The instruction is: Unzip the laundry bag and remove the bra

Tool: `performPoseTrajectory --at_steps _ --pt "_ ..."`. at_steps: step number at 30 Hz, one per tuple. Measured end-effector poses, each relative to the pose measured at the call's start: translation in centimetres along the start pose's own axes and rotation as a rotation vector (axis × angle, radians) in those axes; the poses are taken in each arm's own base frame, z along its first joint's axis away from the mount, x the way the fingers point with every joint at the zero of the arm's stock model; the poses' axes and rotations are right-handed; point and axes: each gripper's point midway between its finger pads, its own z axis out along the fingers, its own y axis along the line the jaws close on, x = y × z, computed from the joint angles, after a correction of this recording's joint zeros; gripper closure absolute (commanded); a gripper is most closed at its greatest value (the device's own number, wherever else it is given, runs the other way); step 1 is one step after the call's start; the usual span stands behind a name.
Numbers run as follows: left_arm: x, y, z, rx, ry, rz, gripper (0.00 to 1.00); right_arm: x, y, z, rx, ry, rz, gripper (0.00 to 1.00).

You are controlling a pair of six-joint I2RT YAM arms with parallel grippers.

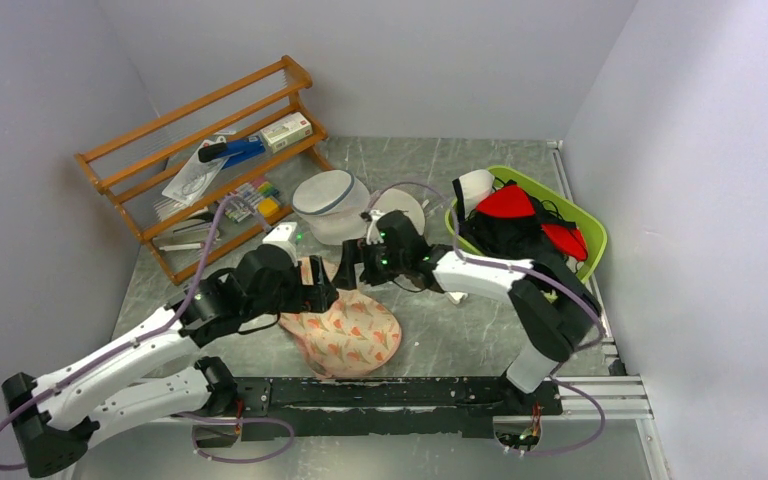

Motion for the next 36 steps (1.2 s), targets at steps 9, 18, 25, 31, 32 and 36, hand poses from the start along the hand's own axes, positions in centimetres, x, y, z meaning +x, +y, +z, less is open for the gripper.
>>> performPoseTrajectory --at_steps 9,18,25,31,32,36 --pt "2.1 -0.8 2.8 -0.004 0.126 0.028 0.01 -0.5 -5.7 -7.9 0.123 -0.128 -0.001 0.08" --pt "2.0 -3.8 6.6 0.001 0.245 0.118 0.06 3.3 -8.9 -11.6 0.197 -0.141 0.036 0.09" --pt "2.6 -6.0 9.6 0.006 0.301 0.192 0.07 5.1 -8.7 -12.6 0.168 -0.171 0.048 0.15" --pt "5.2 -6.6 12.7 -0.017 0.383 0.277 0.04 7.2 -8.9 -12.3 0.137 -0.133 0.072 0.31" --pt "5.7 -6.6 12.9 -0.012 0.397 0.294 0.03 7.2 -8.8 -12.2 0.13 -0.13 0.072 0.33" --pt "6.8 -6.5 13.3 0.006 0.419 0.34 0.0 7.3 -8.2 -12.1 0.094 -0.125 0.068 0.5"
